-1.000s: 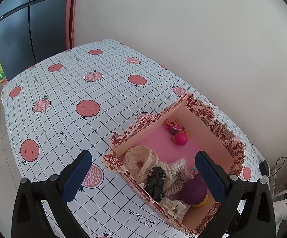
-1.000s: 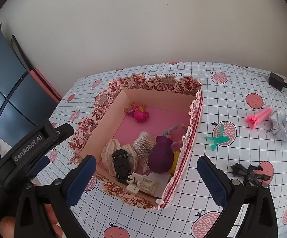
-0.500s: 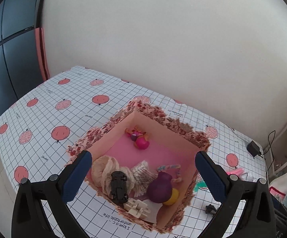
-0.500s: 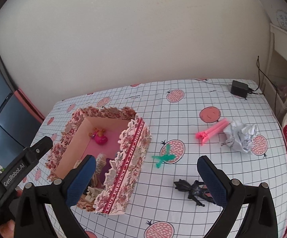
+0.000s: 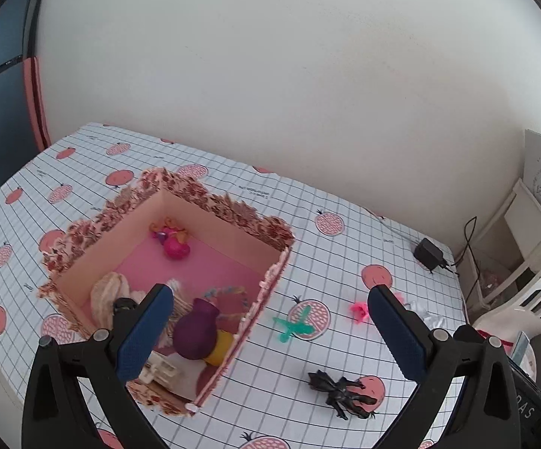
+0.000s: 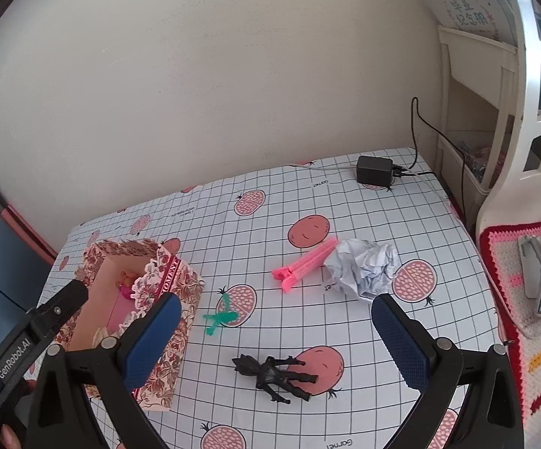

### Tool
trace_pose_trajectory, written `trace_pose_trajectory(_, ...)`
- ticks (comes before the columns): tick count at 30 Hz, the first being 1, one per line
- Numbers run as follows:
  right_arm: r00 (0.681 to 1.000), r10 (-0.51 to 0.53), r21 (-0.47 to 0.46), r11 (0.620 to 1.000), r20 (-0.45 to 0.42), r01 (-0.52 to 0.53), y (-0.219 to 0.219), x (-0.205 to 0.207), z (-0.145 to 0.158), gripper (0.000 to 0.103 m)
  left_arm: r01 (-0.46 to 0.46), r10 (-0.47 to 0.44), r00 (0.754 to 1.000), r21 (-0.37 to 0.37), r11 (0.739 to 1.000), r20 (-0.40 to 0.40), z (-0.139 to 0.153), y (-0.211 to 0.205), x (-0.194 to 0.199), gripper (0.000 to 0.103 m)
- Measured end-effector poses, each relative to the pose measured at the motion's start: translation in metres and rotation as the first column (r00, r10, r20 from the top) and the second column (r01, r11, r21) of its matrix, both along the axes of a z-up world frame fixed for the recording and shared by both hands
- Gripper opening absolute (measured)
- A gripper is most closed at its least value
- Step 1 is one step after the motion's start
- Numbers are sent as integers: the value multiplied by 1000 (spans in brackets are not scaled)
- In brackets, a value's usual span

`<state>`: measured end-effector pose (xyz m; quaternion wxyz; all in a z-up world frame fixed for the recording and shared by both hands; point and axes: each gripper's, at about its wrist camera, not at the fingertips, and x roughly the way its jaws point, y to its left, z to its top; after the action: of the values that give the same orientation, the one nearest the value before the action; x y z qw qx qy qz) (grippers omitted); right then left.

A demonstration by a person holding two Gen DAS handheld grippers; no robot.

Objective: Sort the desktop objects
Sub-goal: 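Withdraw both grippers from the box toward the black figure and crumpled paper, then grasp the black action figure with the left gripper while the right gripper grasps the crumpled paper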

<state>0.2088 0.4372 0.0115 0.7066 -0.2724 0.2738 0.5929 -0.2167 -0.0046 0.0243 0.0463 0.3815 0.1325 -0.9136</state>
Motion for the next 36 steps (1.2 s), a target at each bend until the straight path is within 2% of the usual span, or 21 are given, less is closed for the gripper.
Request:
trace_pose_trajectory(5, 998, -28, 4, 1000, -49, 28, 0, 29, 2, 103, 75, -77, 997, 44, 996, 30, -13, 29, -8, 103)
trace_pose_trajectory(9, 998, -45, -10, 999, -49, 45, 4, 49, -3, 103, 76, -79, 995, 50, 996, 64, -28, 47, -12, 103)
trace_pose_trajectory(13, 997, -54, -33, 998, -53, 53, 11, 69, -15, 103, 78, -94, 988, 131, 988, 126, -56, 56, -18, 103)
trace_pose_trajectory(18, 996, -59, -75, 996, -72, 54, 21, 89, -37, 103, 66, -103, 970, 167, 984, 220, -96, 69, -26, 103)
trace_pose_trajectory(23, 992, -61, -83, 995, -110, 52, 30, 104, -59, 103, 9, -57, 949, 154, 988, 309, -128, 78, -26, 103)
trace_pose_trajectory(28, 988, -75, -82, 995, -133, 65, 35, 118, -78, 103, -38, -34, 931, 191, 981, 364, -147, 82, -25, 103)
trace_pose_trajectory(36, 972, -97, -4, 995, -212, 98, 38, 138, -89, 103, -60, -7, 921, 161, 985, 389, -162, 91, -24, 103)
